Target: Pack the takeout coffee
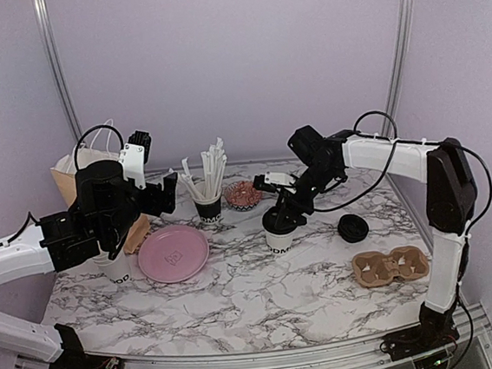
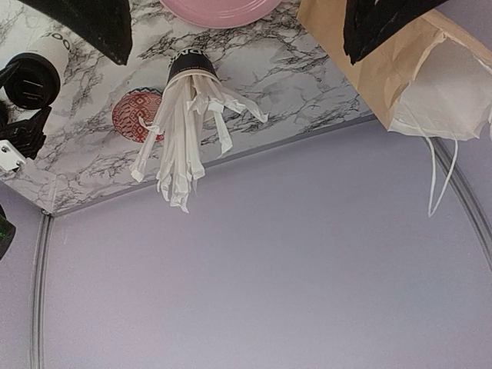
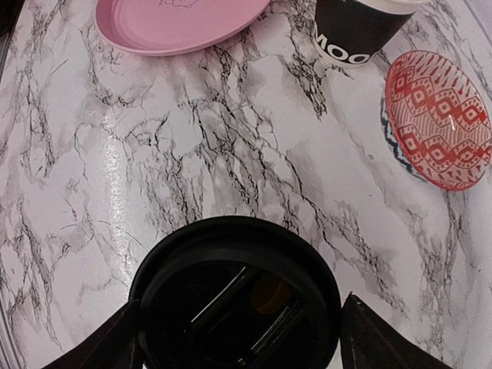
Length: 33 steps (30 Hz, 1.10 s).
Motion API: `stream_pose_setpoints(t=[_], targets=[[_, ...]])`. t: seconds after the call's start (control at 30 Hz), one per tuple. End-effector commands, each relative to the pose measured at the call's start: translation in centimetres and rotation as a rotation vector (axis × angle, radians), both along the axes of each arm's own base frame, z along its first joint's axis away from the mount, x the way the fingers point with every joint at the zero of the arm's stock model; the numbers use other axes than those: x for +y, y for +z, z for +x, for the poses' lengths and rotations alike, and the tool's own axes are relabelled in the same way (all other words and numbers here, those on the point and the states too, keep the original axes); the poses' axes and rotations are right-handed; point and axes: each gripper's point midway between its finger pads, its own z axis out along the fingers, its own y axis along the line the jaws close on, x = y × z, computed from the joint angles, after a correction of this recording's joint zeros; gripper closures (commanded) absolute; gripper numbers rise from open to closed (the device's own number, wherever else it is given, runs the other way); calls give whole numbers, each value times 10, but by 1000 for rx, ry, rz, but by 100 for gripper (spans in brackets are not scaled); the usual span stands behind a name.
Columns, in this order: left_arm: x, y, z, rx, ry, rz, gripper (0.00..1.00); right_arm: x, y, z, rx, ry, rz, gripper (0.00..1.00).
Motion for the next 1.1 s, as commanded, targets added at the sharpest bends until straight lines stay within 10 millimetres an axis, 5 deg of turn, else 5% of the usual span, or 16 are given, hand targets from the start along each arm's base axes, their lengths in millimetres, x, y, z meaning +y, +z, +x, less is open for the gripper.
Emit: stream_pose_setpoints(t=[0.0,0.13,0.3,0.6,0.73,0.97,1.07], targets=[[-1,8,2,-3,-1,-3,4,-6,8,6,-15,-27,-19,19],[-1,9,2,-4,-2,-7,4,-29,25,29,-28,-109,11,20],[0,10,1,-6,-3,-10,4,-81,38,74,-61,-281,11,21],[-3,9,1,0,-12,-13,4,-167,39,130,-69,-577,11,21],[-3,7,2,3,-9,-8,4,-180,30,136,-34,-619,29,22],[-4,5,3,7,-9,-2,4,-173,28,136,-4,-614,73,22],[-4,5,3,11,-12,1,4,-189,30,150,-29,-729,60,21]])
